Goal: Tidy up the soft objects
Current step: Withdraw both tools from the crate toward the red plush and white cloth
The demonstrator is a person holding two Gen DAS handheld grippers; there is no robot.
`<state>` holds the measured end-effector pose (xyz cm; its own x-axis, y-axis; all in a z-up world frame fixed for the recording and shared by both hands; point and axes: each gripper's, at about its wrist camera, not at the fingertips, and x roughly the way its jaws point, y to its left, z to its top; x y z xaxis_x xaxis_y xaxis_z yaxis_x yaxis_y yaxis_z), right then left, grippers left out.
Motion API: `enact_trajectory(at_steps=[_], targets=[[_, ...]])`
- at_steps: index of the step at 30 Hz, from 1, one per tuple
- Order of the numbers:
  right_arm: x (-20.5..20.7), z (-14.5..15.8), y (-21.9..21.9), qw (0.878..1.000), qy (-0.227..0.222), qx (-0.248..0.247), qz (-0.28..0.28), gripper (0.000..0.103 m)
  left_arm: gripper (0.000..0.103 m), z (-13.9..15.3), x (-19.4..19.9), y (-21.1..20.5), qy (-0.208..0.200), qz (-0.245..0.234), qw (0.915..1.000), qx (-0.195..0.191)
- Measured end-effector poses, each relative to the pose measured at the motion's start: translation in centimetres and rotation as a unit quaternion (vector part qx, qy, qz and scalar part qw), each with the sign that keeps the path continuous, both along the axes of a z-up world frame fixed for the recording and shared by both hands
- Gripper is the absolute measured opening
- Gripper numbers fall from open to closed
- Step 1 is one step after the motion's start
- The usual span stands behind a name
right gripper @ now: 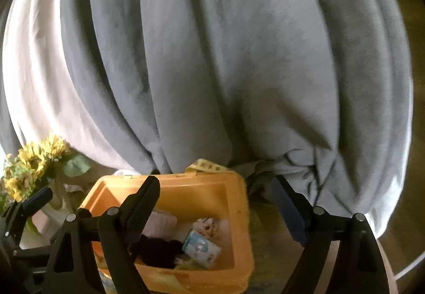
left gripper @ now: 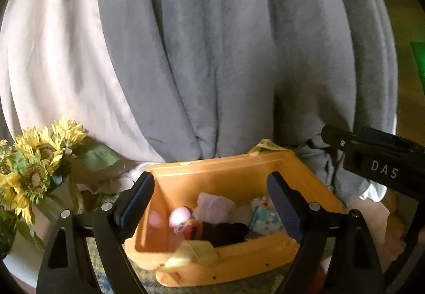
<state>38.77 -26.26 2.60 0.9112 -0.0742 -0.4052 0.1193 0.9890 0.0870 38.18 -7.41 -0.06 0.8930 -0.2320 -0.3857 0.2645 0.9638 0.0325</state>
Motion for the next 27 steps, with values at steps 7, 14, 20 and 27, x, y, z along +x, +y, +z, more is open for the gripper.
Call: enact_trajectory(at_steps=[7, 14, 20, 27], targets=[[-4.0, 0.8, -1.5, 0.999, -0.017, -0.005, -0.028, 0.088, 0.088, 0.3, -3.4, -1.2, 0.0, -0.019, 0.9998, 0.002], [-6.7, -0.4, -3.4, 0.999, 0.006, -0.002, -0.047, 0.088, 0.089, -1.1, -5.9, -3.1, 0.025, -0.046, 0.9985, 0.014], [-8.3, -2.5, -4.6, 0.998, 0.042, -0.004, -0.055, 0.088, 0.089, -3.5, -7.3, -4.6, 0.042, -0.056, 0.9968, 0.038], [-9.7, -5.4, -5.5, 0.994, 0.091, -0.008, -0.058, 0.088, 0.089, -6.4, -7.8, -6.2, 0.073, -0.08, 0.9923, 0.06]])
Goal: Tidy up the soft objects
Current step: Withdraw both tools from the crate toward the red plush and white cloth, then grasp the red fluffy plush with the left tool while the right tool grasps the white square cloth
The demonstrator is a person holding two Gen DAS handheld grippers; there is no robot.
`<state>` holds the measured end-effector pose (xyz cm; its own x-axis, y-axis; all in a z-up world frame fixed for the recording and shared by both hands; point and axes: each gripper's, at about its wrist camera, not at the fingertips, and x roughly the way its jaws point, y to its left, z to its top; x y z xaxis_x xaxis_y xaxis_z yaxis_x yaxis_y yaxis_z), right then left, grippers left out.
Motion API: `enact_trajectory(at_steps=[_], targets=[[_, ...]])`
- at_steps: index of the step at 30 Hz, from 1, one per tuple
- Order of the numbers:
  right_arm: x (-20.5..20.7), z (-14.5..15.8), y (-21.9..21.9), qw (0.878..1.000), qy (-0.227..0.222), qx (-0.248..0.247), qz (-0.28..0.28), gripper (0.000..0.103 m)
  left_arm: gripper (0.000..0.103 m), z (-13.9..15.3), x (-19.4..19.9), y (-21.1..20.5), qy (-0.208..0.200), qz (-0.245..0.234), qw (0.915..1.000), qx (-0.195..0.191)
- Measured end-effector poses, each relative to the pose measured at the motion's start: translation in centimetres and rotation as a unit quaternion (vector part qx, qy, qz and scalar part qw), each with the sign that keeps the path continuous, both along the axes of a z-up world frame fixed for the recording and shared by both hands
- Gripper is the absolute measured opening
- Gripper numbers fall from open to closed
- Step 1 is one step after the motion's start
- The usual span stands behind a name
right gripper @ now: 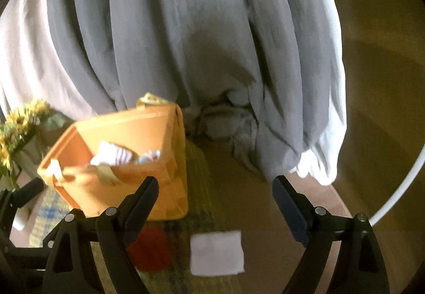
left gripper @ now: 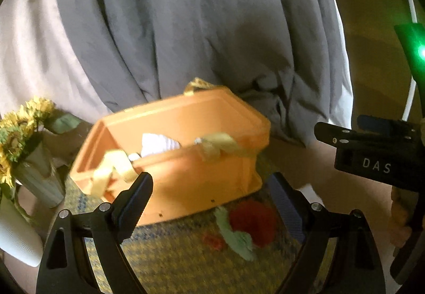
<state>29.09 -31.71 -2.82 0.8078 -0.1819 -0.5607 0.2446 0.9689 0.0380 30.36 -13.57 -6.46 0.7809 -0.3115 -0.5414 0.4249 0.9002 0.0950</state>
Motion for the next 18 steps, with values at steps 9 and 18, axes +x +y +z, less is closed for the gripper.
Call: enact_trajectory(at_steps=[9, 18], targets=[[-0.4, -4.8, -0.5, 0.996, 0.084, 0.003, 0.014, 0.088, 0.089, -4.4, 0.3, -1.6, 0.065, -0.03, 0.9969, 0.033], [0.4, -9.3, -0.8, 0.986, 0.16, 0.023, 0.034, 0.088, 0.089, -7.7, 1.0, -2.4, 0.11, -0.039, 0.9918, 0.054]])
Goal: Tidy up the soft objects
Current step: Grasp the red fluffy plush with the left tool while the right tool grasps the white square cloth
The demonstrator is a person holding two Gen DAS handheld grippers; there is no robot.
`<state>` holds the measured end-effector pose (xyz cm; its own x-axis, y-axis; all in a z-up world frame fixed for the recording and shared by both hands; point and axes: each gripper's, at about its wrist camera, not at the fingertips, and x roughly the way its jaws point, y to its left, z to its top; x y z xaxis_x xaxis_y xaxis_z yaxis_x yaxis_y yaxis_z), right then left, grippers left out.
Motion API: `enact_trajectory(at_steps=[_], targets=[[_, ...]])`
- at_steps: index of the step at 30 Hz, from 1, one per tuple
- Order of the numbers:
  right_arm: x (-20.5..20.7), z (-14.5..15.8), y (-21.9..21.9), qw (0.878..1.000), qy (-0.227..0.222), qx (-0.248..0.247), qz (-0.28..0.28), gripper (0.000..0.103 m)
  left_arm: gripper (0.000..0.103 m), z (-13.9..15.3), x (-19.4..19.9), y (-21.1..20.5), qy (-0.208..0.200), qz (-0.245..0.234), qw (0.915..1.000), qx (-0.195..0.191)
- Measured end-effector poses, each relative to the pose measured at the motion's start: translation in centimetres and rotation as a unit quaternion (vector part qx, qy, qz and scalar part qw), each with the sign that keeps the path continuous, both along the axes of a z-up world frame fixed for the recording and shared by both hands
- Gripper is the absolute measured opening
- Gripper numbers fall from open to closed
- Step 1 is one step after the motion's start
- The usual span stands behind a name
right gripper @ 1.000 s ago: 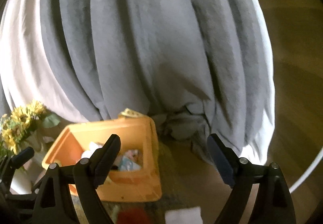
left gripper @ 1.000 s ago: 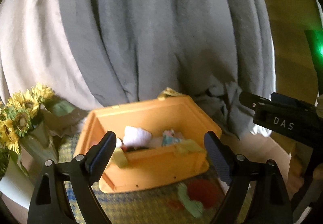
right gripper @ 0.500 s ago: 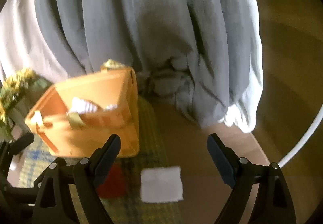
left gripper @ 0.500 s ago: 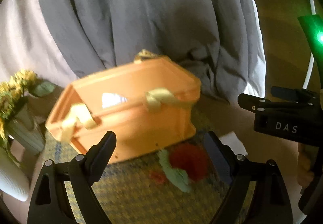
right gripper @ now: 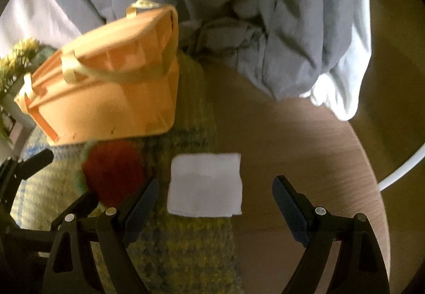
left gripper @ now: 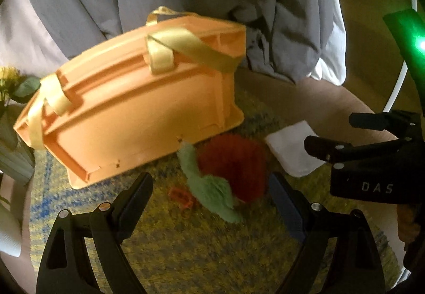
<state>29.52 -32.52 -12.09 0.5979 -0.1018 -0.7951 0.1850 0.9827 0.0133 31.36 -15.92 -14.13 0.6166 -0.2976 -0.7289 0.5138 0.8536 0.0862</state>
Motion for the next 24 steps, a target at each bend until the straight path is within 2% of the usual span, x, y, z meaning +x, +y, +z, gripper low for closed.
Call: enact_trajectory(at_steps=[11, 19, 21, 22, 24], targets=[[1.8, -3.7, -0.6, 0.999, 0.043, 0.015, 0.013, 0.088, 0.089, -2.3, 1.9, -1.4, 0.016, -0.015, 0.9996, 0.018], [3.1, -4.6, -0.5, 0.998, 0.051, 0.016, 0.024, 0.087, 0.089, -3.3, 3.4, -2.1, 0.019, -0.023, 0.9993, 0.021], [3.4, -4.8, -0.4, 0.998, 0.052, 0.017, 0.029, 0.082, 0.087, -3.6, 3.6, -2.2, 0.023, -0.027, 0.9992, 0.021], [3.5, -4.9, -0.3, 0.998, 0.052, 0.018, 0.032, 0.077, 0.083, -3.8, 3.7, -2.3, 0.025, -0.031, 0.999, 0.021], [3.7, -5.2, -0.2, 0.997, 0.056, 0.024, 0.036, 0.075, 0.077, -4.0, 3.7, -2.5, 0.027, -0.036, 0.9988, 0.018]])
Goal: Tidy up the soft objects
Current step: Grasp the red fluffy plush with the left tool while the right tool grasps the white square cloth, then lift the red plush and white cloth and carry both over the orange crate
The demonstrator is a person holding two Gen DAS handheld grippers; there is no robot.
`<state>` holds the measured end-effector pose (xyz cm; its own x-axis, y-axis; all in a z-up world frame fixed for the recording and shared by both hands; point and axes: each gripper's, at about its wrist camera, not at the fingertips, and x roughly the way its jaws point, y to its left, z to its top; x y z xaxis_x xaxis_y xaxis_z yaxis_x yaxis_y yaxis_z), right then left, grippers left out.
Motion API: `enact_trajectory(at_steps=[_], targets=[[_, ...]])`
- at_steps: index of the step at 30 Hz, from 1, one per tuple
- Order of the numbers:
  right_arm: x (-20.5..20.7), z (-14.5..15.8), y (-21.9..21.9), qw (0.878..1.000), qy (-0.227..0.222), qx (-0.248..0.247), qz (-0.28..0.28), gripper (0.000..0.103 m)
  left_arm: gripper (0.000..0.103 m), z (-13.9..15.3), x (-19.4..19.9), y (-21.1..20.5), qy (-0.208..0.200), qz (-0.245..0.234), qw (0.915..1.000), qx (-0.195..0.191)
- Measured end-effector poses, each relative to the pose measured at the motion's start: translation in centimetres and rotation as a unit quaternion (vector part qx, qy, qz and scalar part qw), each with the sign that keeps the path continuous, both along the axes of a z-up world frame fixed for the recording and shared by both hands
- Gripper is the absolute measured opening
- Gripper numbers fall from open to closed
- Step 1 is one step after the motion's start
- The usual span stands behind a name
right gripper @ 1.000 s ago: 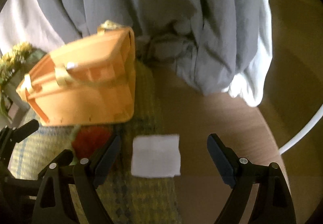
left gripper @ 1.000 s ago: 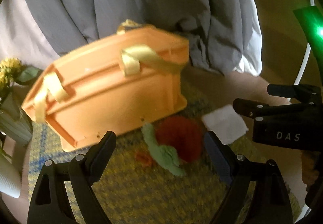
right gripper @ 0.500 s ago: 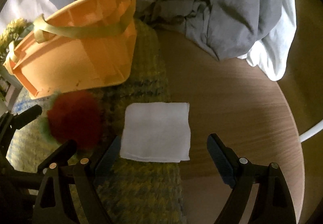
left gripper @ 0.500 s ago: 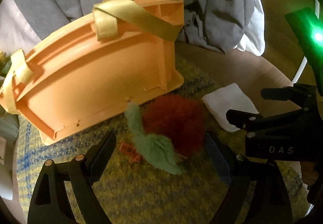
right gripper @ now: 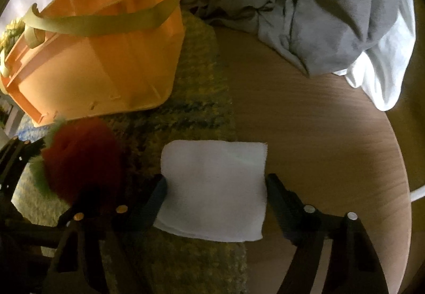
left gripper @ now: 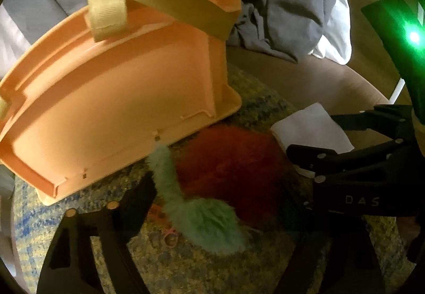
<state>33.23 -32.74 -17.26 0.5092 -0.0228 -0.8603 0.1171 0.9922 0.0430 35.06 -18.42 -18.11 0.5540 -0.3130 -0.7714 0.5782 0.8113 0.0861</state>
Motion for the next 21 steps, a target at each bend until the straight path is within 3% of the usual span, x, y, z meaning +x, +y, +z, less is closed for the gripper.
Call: enact_trajectory(at_steps=[3, 5, 9, 11, 14, 21], targets=[[0.1, 0.0, 0.0, 1.0, -0.003, 0.007, 0.004, 0.066, 0.063, -0.4, 0.0, -0.2, 0.008, -0.007, 0.9999, -0.003], [0.1, 0.1, 0.2, 1.0, -0.007, 0.008, 0.013, 0.054, 0.054, -0.5, 0.0, -0.2, 0.01, -0.008, 0.9999, -0.004], [-0.2, 0.4, 1.1, 1.0, -0.014, -0.005, 0.025, 0.04, 0.049, -0.4, -0.1, 0.0, 0.011, -0.003, 0.9999, -0.012], [-0.2, 0.5, 1.2, 0.999, -0.017, -0.007, 0.029, 0.026, 0.047, -0.2, -0.1, 0.1, 0.01, 0.001, 0.9998, -0.016], [-0.4, 0.7, 1.1, 1.0, -0.019, 0.001, 0.025, 0.017, 0.045, 0.2, -0.3, 0.5, 0.007, 0.004, 0.9998, -0.019], [-1.4, 1.9, 0.6, 0.999, -0.033, 0.015, 0.003, 0.015, 0.045, 1.9, -0.9, 1.0, -0.005, 0.012, 0.999, -0.042]])
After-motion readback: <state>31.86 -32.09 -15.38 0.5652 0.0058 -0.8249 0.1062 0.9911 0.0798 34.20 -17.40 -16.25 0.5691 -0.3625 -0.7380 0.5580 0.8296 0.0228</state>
